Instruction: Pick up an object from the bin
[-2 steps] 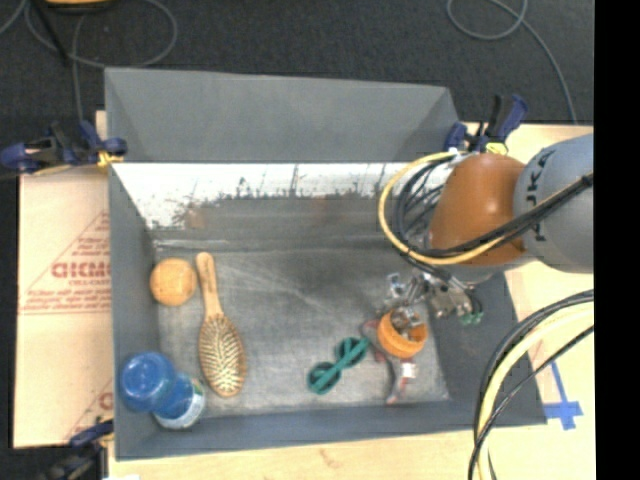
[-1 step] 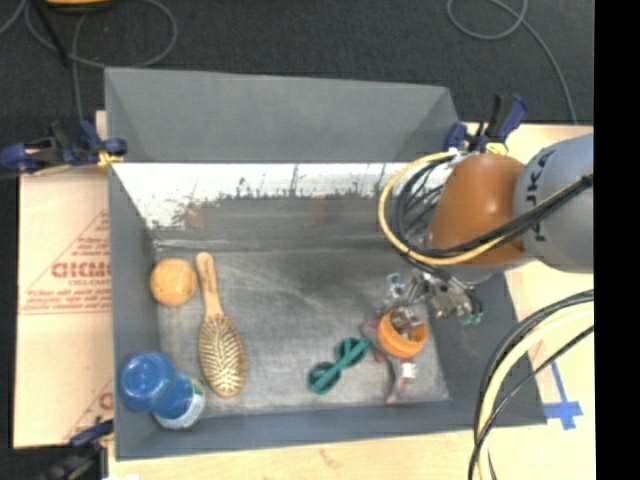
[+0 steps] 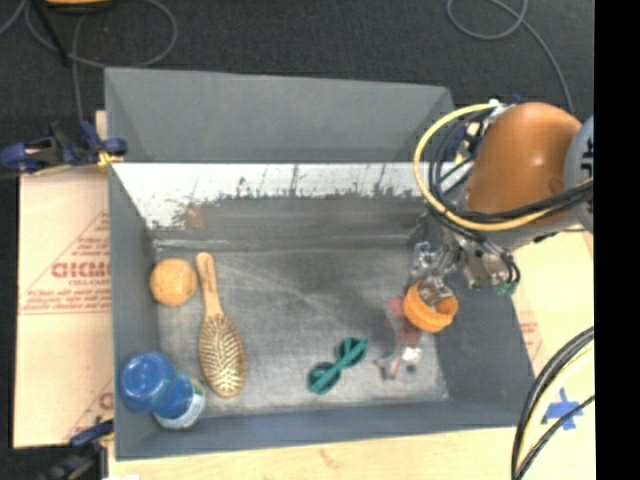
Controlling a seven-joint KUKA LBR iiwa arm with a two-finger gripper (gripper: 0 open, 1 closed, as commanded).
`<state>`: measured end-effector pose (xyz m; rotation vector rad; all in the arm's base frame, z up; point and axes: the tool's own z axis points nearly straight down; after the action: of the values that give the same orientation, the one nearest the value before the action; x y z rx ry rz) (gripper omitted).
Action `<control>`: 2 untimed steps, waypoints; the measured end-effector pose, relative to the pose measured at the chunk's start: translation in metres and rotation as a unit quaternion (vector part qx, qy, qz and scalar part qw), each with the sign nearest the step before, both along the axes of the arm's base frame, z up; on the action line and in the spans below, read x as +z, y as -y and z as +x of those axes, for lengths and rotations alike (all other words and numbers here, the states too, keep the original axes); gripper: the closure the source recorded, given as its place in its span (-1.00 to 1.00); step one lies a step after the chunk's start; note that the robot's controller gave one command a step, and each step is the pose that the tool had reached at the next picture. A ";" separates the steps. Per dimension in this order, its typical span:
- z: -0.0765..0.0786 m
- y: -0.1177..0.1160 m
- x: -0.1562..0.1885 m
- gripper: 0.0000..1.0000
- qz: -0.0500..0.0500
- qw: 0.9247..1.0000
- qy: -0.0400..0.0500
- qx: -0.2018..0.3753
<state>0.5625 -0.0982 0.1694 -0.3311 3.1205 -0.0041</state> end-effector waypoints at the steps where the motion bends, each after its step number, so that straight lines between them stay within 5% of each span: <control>1: 0.000 0.000 0.000 1.00 0.000 1.000 0.000 0.000; 2: 0.012 0.003 0.030 1.00 0.002 0.999 -0.002 -0.049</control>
Offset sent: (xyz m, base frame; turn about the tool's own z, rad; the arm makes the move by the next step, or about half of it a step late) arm 0.0391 -0.0113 0.1007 0.3007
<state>0.5742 -0.1015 0.1996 -0.1793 3.1361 0.0025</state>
